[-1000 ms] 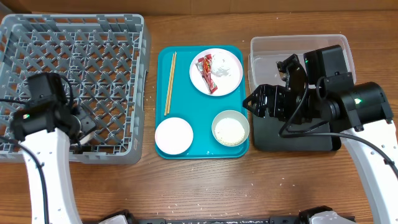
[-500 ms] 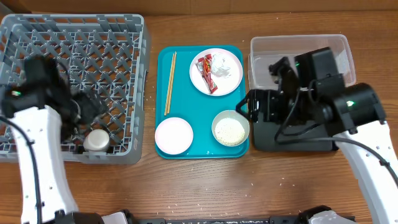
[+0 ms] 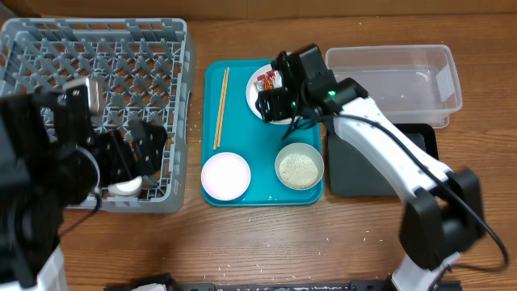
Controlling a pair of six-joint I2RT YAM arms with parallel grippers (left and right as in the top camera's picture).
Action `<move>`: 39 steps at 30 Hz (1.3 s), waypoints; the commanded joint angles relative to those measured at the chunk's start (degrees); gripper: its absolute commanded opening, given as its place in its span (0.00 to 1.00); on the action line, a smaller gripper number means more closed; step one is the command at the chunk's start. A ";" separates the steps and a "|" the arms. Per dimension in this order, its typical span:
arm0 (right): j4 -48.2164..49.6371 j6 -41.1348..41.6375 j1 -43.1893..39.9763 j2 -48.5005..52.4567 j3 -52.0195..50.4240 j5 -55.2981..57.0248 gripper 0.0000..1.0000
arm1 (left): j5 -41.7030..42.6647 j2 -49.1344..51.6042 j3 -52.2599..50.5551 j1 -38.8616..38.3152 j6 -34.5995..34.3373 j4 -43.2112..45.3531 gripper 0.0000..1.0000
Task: Sort waste into correct bins and load items into the dishwasher
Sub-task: 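Grasp the red snack wrapper with the right gripper, drop into clear bin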
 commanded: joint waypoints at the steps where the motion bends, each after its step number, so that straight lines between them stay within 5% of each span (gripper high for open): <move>1: 6.29 -0.35 -1.05 7.74 1.11 1.46 0.69 | 0.63 -2.01 1.03 -0.42 1.07 -0.57 1.00; 7: 10.93 -0.17 -1.09 17.66 1.09 1.49 0.47 | 0.66 -1.42 1.01 -0.42 1.05 -0.55 1.00; 9: 10.97 -0.17 -1.09 18.29 1.11 1.36 0.05 | 0.66 -0.98 1.01 -0.42 1.05 -0.55 1.00; 10: 11.06 -0.17 -1.09 17.20 1.16 1.16 0.04 | 0.66 -0.76 1.01 -0.42 1.05 -0.55 1.00; 20: -0.98 -0.24 -5.92 -2.45 3.37 3.19 0.04 | 0.66 1.53 1.01 -0.42 1.05 -0.55 1.00; 31: -10.27 -0.44 -20.65 -3.04 2.93 9.60 0.04 | 0.66 4.13 0.96 -0.42 1.05 -1.79 1.00; 32: -11.58 -0.72 -20.63 -3.04 2.93 9.57 0.08 | 0.66 4.35 0.96 -0.42 1.05 -1.79 1.00; 34: -12.24 -0.87 -20.35 -3.06 2.95 9.53 0.54 | 0.66 4.76 0.96 -0.42 1.05 -1.79 1.00; 39: -9.55 -6.62 -16.02 -3.30 6.60 -6.01 0.62 | 0.66 5.99 0.96 -0.42 1.05 -1.79 1.00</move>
